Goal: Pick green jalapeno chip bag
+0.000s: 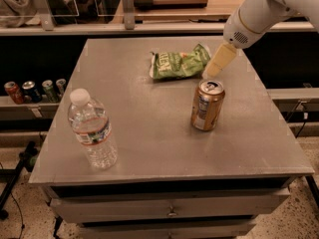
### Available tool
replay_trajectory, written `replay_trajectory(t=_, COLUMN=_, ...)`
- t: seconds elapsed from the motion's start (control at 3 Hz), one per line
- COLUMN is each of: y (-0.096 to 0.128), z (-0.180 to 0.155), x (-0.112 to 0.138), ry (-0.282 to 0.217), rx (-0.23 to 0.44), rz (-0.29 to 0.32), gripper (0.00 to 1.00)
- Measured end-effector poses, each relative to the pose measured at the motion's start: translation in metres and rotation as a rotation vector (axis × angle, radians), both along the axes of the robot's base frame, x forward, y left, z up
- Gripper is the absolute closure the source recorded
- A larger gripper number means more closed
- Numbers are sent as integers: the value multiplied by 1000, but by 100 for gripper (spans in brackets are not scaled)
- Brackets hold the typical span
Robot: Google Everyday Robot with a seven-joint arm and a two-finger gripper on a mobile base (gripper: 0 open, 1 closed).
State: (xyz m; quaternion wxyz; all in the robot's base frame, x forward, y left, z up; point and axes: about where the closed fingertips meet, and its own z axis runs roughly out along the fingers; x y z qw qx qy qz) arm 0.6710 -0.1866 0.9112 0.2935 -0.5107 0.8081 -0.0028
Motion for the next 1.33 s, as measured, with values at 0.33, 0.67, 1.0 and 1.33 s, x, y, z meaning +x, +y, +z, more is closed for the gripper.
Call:
replay_trajectory(t=0.33, y=12, z=-17, x=9, ry=38, rx=73, rz=-27, gripper=0)
replay_trajectory(t=0.67, y=22, z=-34, x=24, ry=61, rx=124, rz=-49, gripper=0)
replay_trajectory(t=1.0, y=32, z=-50, x=36, ry=85, rx=153, rz=-57, gripper=0)
replay_trajectory(t=1.33, y=40, z=-62, x=44, ry=100, rx=172, rz=-54, gripper=18)
